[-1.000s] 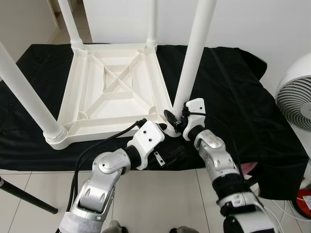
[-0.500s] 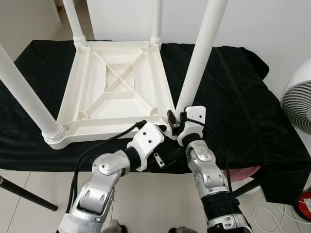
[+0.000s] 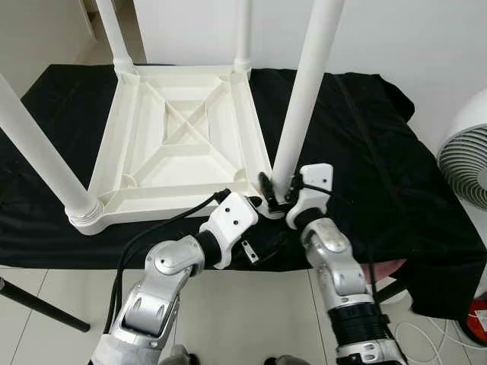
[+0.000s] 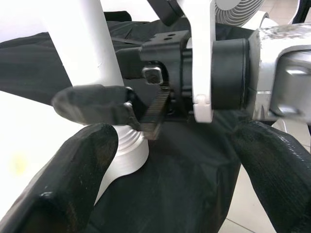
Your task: Building children table
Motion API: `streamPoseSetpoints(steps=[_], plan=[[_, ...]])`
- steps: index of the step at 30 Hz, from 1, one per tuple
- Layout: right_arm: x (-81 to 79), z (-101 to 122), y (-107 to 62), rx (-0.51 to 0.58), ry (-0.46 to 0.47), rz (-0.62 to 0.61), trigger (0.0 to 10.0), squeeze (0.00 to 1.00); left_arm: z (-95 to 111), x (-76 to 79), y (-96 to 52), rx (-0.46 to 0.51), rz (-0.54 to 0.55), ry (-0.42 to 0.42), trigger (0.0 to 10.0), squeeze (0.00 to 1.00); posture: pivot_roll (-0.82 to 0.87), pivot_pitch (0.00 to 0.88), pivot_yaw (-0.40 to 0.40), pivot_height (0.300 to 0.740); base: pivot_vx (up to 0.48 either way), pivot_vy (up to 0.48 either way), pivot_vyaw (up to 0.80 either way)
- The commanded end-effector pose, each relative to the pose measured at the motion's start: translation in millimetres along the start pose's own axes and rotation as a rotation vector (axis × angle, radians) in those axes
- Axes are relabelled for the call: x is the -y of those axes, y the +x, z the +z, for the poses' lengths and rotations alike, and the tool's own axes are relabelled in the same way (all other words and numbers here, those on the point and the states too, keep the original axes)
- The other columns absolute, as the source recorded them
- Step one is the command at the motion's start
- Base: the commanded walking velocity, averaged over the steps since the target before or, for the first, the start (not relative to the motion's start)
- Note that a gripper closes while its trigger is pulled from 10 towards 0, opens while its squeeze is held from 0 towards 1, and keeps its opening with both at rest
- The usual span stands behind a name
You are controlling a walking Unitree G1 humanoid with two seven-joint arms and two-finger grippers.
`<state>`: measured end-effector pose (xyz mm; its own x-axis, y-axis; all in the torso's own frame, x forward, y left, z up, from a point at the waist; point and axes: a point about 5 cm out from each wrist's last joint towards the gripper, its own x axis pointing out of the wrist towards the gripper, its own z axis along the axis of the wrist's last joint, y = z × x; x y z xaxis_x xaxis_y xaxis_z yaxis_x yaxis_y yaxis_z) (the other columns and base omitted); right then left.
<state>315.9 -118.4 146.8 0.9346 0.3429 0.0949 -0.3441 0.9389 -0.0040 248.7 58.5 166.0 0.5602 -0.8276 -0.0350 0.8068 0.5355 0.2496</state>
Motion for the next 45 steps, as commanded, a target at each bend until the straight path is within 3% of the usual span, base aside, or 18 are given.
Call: streamPoseSetpoints(steps=[1,5,9,10,13,19,20,23,24,25,26,38,39,45], plan=[[3.8,-4,0.0,-0.021,-0.001,0.080,10.0,0.00,1,-3.3,-0.8,0.006,0.080,0.001,10.0,0.00,-0.07,0.047,0.000,0.740,0.000,0.000,0.00],[23.6,-6,1.3,-0.055,-0.099,0.228,10.0,0.00,1,-4.2,-0.2,0.008,0.079,-0.001,10.0,0.00,-0.08,0.055,0.014,0.740,0.000,0.000,0.00],[27.3,-6,2.2,-0.067,-0.114,0.263,10.0,0.00,2,-4.3,0.2,0.010,0.078,-0.001,10.0,0.00,-0.08,0.055,0.014,0.740,0.000,0.000,0.00],[29.8,-4,7.2,-0.073,-0.145,0.333,10.0,0.00,2,-4.7,1.4,0.012,0.076,0.000,10.0,0.00,-0.08,0.057,0.017,0.740,0.000,0.000,0.00],[28.9,-2,13.0,-0.080,-0.132,0.379,10.0,0.00,3,-5.6,2.2,0.014,0.076,0.002,10.0,0.00,-0.08,0.056,0.019,0.740,0.000,0.000,0.00],[21.3,-6,26.9,-0.116,-0.195,0.422,10.0,0.00,4,-8.4,2.4,0.015,0.083,0.010,10.0,0.00,-0.07,0.052,0.019,0.740,0.000,0.000,0.00],[18.2,-7,29.1,-0.120,-0.194,0.440,9.3,0.00,4,-9.1,2.5,0.016,0.086,0.012,10.0,0.00,-0.07,0.047,0.019,0.740,0.000,0.000,0.00],[15.3,-8,30.4,-0.122,-0.191,0.459,9.3,0.00,5,-9.5,2.6,0.017,0.088,0.013,10.0,0.00,-0.07,0.047,0.019,0.740,0.000,0.000,0.00],[11.5,-10,31.3,-0.132,-0.191,0.480,5.0,0.00,5,-10.1,2.6,0.018,0.090,0.015,10.0,0.00,-0.06,0.044,0.018,0.740,0.000,0.000,0.00],[11.5,-10,31.3,-0.132,-0.191,0.480,5.0,0.00,5,-10.1,2.6,0.018,0.090,0.015,10.0,0.00,-0.06,0.044,0.018,0.740,0.000,0.000,0.00],[9.0,-14,31.7,-0.142,-0.187,0.509,0.0,0.00,5,-10.6,2.5,0.018,0.093,0.017,10.0,0.00,-0.06,0.043,0.016,0.740,0.000,0.000,0.00],[16.5,-24,27.7,-0.169,-0.175,0.529,0.0,0.00,5,-9.8,3.1,0.020,0.091,0.016,10.0,0.00,-0.06,0.045,0.017,0.740,0.000,0.000,0.00],[18.2,-24,27.3,-0.168,-0.171,0.512,10.0,0.00,5,-9.6,3.7,0.021,0.089,0.016,10.0,0.00,-0.06,0.045,0.017,0.740,0.000,0.000,0.00],[22.4,-25,25.6,-0.167,-0.153,0.455,10.0,0.00,5,-8.8,5.4,0.023,0.083,0.014,10.0,0.00,-0.08,0.049,0.015,0.740,0.000,0.000,0.00]])
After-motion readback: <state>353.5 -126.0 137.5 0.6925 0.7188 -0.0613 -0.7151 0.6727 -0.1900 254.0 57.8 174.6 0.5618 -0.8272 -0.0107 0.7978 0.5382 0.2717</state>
